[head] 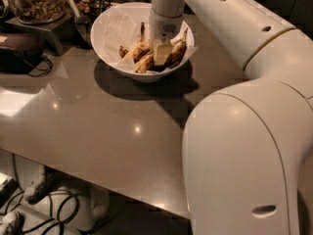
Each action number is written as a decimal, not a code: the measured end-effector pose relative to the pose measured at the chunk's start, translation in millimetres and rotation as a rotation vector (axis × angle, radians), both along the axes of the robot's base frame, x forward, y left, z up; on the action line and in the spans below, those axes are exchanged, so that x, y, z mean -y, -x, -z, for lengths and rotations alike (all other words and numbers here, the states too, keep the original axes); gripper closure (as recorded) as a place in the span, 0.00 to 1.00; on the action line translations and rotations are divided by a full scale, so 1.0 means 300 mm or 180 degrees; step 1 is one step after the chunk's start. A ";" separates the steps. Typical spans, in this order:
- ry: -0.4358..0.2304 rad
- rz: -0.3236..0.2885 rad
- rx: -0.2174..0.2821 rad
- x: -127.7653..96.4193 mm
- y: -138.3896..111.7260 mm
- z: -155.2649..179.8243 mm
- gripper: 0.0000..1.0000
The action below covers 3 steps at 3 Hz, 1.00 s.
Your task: Pick banana from white bowl
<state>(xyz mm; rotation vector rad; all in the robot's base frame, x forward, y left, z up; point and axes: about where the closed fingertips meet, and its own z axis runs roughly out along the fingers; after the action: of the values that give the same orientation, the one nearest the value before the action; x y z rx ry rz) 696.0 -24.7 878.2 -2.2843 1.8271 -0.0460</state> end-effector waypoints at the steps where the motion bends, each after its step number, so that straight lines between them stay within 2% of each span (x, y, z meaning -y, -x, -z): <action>1: -0.0045 -0.0008 0.0018 -0.003 0.025 -0.012 1.00; 2: -0.0048 -0.0007 0.0019 -0.003 0.025 -0.012 1.00; 3: -0.0246 0.0075 0.0111 0.021 0.034 -0.060 1.00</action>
Offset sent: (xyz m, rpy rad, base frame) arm -0.0223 -0.0052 0.0108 0.0148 0.0137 -0.0030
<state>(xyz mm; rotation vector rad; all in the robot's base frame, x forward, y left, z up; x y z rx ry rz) 685.8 -31.0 896.3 -2.1964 1.8064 -0.0186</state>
